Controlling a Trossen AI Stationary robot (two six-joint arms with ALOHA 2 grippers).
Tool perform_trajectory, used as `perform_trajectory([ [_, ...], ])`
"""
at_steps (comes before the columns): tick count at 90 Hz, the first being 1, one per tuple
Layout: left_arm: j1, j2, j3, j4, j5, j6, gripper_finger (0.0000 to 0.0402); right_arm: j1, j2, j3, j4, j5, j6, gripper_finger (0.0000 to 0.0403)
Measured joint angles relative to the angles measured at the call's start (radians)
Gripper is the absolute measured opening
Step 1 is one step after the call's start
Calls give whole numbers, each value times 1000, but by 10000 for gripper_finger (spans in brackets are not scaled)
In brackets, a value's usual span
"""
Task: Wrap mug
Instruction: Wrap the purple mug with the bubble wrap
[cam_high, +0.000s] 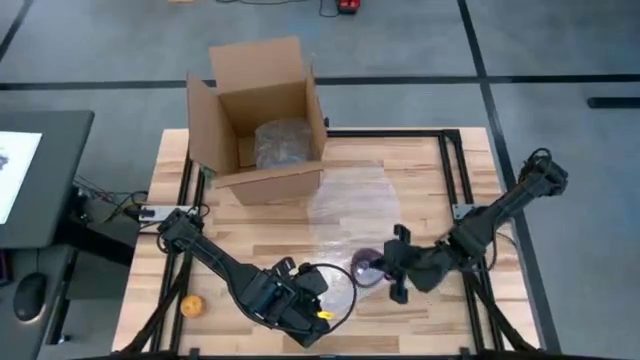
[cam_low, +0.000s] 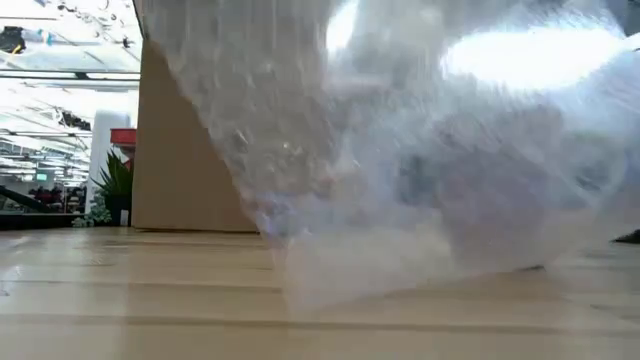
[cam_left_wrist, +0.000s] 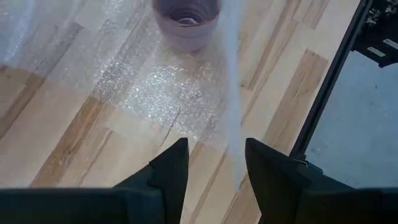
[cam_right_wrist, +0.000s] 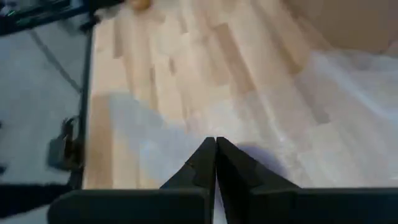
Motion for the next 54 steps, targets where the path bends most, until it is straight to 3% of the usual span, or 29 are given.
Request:
perform_trajectory([
  [32,0,0,0,0,-1,-6,139,-52,-11,0,-39,-19,18,0],
  [54,0,0,0,1,-6,-3,139,-38,-41,2,-77,-222,-19,6],
])
